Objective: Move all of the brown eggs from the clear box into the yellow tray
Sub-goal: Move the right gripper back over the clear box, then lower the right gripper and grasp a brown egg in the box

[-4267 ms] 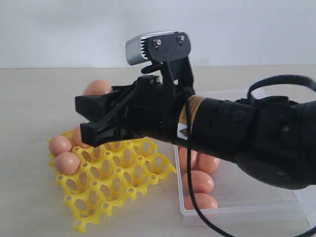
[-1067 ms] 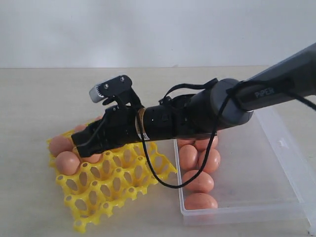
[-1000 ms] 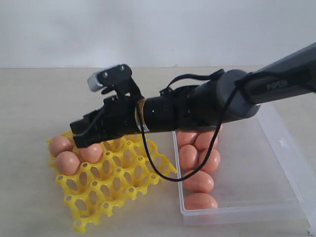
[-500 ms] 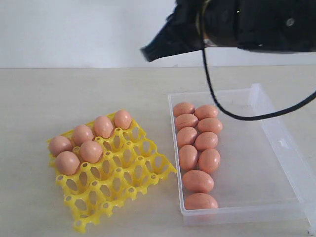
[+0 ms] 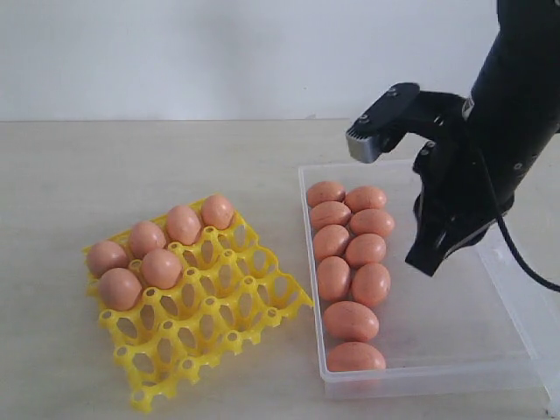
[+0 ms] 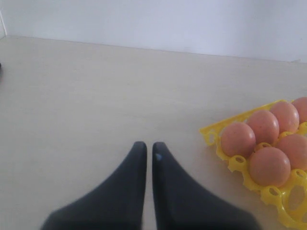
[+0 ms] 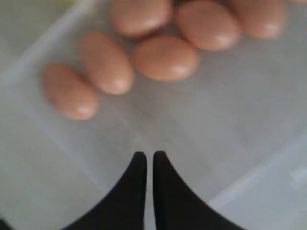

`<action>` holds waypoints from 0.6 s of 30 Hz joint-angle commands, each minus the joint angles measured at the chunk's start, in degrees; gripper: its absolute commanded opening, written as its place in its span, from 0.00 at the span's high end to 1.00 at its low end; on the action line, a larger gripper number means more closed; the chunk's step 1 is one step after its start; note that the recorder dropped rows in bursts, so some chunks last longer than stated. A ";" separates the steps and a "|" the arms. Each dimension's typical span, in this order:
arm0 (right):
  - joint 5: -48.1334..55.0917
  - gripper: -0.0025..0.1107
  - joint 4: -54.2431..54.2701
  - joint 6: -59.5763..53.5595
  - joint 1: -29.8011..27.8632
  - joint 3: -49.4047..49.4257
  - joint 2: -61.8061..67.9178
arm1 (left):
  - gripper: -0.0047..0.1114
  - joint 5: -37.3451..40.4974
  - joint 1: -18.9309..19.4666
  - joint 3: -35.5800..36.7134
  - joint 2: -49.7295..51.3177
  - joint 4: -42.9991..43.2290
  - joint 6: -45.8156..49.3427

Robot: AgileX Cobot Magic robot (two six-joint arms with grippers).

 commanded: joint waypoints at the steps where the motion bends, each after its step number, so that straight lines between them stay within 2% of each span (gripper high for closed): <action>1: 2.95 0.98 12.16 -16.32 -1.05 -0.10 3.08 | 0.92 -0.23 0.18 0.15 -0.20 -0.12 0.27; 4: 3.11 0.98 12.05 -18.29 -1.05 -1.10 7.25 | 0.92 -0.23 0.18 0.15 -0.20 -0.12 0.27; 8: 1.29 0.97 14.14 -27.25 -1.05 -1.32 11.12 | 0.92 -0.23 0.18 0.15 -0.20 -0.12 0.27; 10: 0.47 0.91 16.17 -31.21 -1.05 -1.32 11.86 | 0.92 -0.23 0.18 0.15 -0.20 -0.12 0.27; 15: -8.13 0.62 16.59 -36.05 0.25 -1.32 12.31 | 0.92 -0.23 0.18 0.15 -0.20 -0.12 0.27; 18: -13.66 0.57 15.14 -36.13 1.15 -1.32 12.42 | 0.92 -0.23 0.18 0.15 -0.20 -0.12 0.27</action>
